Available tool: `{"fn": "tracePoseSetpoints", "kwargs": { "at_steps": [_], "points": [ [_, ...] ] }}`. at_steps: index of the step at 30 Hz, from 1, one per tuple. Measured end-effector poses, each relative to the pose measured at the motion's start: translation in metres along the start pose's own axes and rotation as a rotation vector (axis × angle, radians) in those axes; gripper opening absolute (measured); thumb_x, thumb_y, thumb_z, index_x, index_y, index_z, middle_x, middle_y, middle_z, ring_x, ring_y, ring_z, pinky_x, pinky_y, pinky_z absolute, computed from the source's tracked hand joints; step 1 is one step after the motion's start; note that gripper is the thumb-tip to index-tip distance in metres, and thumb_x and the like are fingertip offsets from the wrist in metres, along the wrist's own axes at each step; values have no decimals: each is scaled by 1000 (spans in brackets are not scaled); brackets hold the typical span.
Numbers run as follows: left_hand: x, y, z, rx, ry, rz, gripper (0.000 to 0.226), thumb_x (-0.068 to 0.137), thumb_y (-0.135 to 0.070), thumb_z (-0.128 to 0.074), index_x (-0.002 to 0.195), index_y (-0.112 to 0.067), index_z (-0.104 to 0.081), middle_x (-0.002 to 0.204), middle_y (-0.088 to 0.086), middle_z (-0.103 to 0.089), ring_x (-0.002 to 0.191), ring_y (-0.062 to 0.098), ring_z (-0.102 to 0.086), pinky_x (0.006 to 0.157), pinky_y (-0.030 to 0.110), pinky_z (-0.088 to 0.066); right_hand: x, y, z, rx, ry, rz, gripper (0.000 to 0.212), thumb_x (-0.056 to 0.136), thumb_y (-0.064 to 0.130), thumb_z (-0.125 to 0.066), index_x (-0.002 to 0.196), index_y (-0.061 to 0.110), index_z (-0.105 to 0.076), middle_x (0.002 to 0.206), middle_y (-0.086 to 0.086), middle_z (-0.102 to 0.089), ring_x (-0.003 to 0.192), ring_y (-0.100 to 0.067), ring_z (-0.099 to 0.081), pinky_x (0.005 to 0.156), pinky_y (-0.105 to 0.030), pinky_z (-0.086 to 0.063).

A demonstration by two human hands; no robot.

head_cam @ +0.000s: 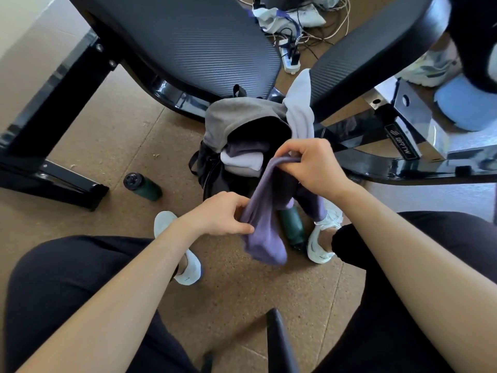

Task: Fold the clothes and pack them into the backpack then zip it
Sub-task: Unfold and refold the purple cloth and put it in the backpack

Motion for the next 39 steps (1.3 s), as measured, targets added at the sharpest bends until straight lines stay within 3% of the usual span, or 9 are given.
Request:
{"fn": "tracePoseSetpoints", "kwargs": {
  "at_steps": [2, 6, 12, 18, 27, 31, 33, 36, 39],
  "points": [
    [0, 4, 2, -47, -101, 42, 27, 76, -44, -72, 89, -23, -65, 80, -6, -70, 77, 14, -66, 75, 47, -55, 3, -5, 7, -24, -92, -48, 4, 82, 16, -76, 81, 19, -75, 56, 24, -57, 59, -1, -55, 64, -29, -48],
    [3, 20, 12, -201, -358, 171, 11, 91, -24, -71, 88, -25, -60, 61, -9, -59, 57, 4, -51, 61, 32, -42, 10, -21, 24, -63, -250, -200, 21, 80, 34, -74, 65, 28, -62, 57, 9, -55, 62, -12, -53, 66, -36, -50],
    [-4, 47, 21, -514, -655, 332, 24, 98, -28, -65, 75, -24, -65, 70, -1, -62, 69, 14, -53, 68, 34, -40, 12, -45, 42, -63, -325, -386, 33, 83, 41, -72, 69, 12, -66, 66, 0, -62, 70, -16, -57, 68, -37, -49],
    [-20, 64, 44, -506, -969, 451, 17, 97, -32, -64, 84, -20, -66, 74, -5, -61, 74, 16, -54, 67, 33, -40, 7, -64, 38, -123, -215, -473, 22, 80, 27, -79, 71, 11, -68, 69, -2, -65, 73, -19, -60, 73, -42, -56],
    [-41, 68, 96, -465, -1183, 510, 20, 90, -47, -68, 90, -27, -64, 84, -4, -68, 86, 23, -66, 79, 46, -56, 3, -80, 51, 49, -417, -669, 22, 87, 28, -73, 70, 20, -63, 70, 4, -61, 80, -19, -57, 72, -33, -44],
    [-31, 72, 80, -623, -1119, 641, 32, 90, -46, -71, 75, -21, -57, 76, -2, -60, 76, 20, -57, 75, 40, -49, 3, -81, 40, 278, -417, -760, 33, 83, 31, -69, 60, 17, -49, 63, 1, -49, 70, -18, -46, 66, -34, -39],
    [-22, 71, 69, -819, -1046, 679, 36, 91, -40, -71, 70, -15, -56, 74, 3, -59, 75, 22, -55, 76, 37, -47, 6, -78, 32, 402, -391, -810, 26, 77, 36, -68, 69, 15, -55, 70, -7, -51, 72, -19, -48, 68, -36, -40],
    [-7, 70, 54, -1145, -853, 696, 35, 88, -39, -76, 107, -9, -69, 108, 8, -71, 101, 27, -67, 94, 42, -54, 11, -66, 10, 537, -214, -919, 26, 89, 33, -68, 101, 10, -66, 93, -5, -69, 85, -20, -64, 79, -36, -50],
    [7, 58, 42, -1255, -676, 670, 52, 87, -46, -75, 129, -17, -65, 120, 7, -70, 108, 29, -67, 91, 43, -55, 13, -53, -19, 677, -63, -956, 32, 97, 33, -67, 116, 7, -68, 103, -7, -74, 91, -21, -70, 77, -33, -56]
  ]
}}
Point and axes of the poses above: each hand's wrist, its own x-axis towards the middle knuckle, its own z-axis out of the back of the hand, y = z × x, the point moved 3 cm from there along x, towards the middle knuckle
